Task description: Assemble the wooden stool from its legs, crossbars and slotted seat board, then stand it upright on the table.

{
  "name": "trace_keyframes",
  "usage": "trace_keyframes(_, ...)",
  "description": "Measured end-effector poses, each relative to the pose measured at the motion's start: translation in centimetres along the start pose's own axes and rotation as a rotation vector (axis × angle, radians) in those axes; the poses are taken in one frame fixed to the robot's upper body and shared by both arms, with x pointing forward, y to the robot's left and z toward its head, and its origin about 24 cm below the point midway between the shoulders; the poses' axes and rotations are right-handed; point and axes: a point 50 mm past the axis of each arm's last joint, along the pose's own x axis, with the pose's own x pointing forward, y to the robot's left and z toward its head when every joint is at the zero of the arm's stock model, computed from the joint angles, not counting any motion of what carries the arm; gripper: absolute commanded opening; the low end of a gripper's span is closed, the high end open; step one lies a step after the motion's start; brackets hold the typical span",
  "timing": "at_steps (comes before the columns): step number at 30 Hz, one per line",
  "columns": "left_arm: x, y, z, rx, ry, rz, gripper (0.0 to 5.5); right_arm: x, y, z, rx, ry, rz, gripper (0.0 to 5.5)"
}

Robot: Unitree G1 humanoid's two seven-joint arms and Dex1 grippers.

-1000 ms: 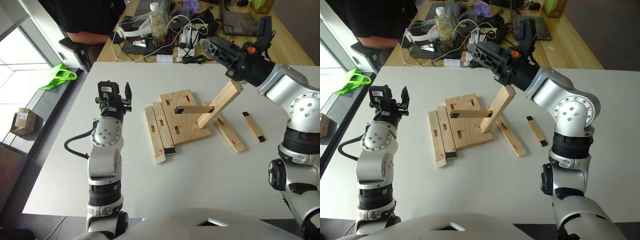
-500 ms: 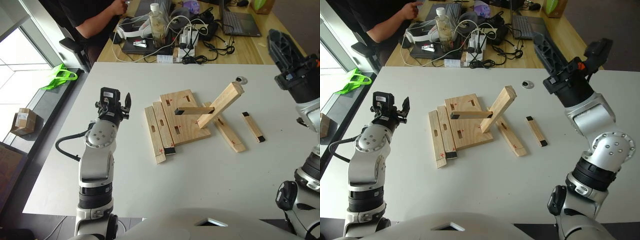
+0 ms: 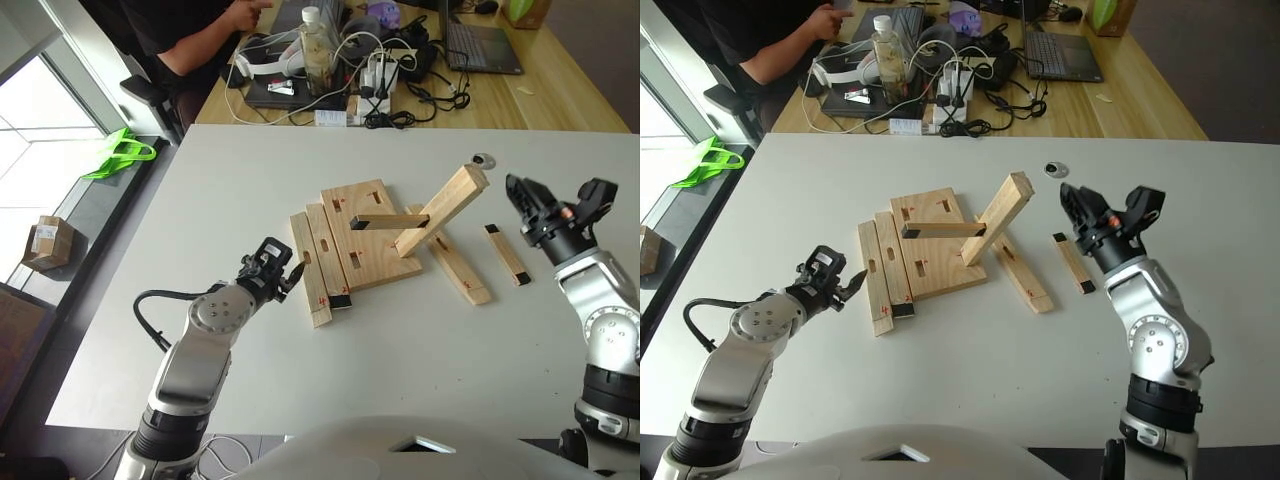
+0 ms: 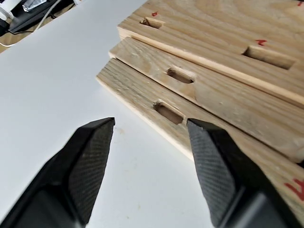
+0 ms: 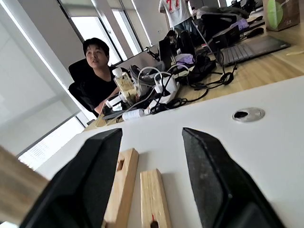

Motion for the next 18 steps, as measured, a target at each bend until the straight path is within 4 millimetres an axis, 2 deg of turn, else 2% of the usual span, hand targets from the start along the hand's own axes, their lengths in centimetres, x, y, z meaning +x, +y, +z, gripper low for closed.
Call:
trace_keyframes(2, -0.1, -0.3, 0.1, -0.012, 0.006, -0.035, 2.83, -1.4, -0.7, -2.5, -0.032, 0.108, 0.011, 2.36)
trace_keyframes(8, 0.0, -1.4, -0.1, 0.011, 0.039, -0.105, 2.83, -3.1, 0.6, -5.2, -0.054, 0.243, 0.207, 2.36)
trace_keyframes(12, 0.1, -1.3, -0.4, 0.038, 0.066, -0.110, 2.83, -3.8, 2.2, -5.9, -0.040, 0.269, 0.329, 2.36)
trace_keyframes(18, 0.1, -1.1, -0.6, 0.076, 0.091, -0.105, 2.83, -4.4, 2.9, -6.4, -0.027, 0.288, 0.367, 2.36)
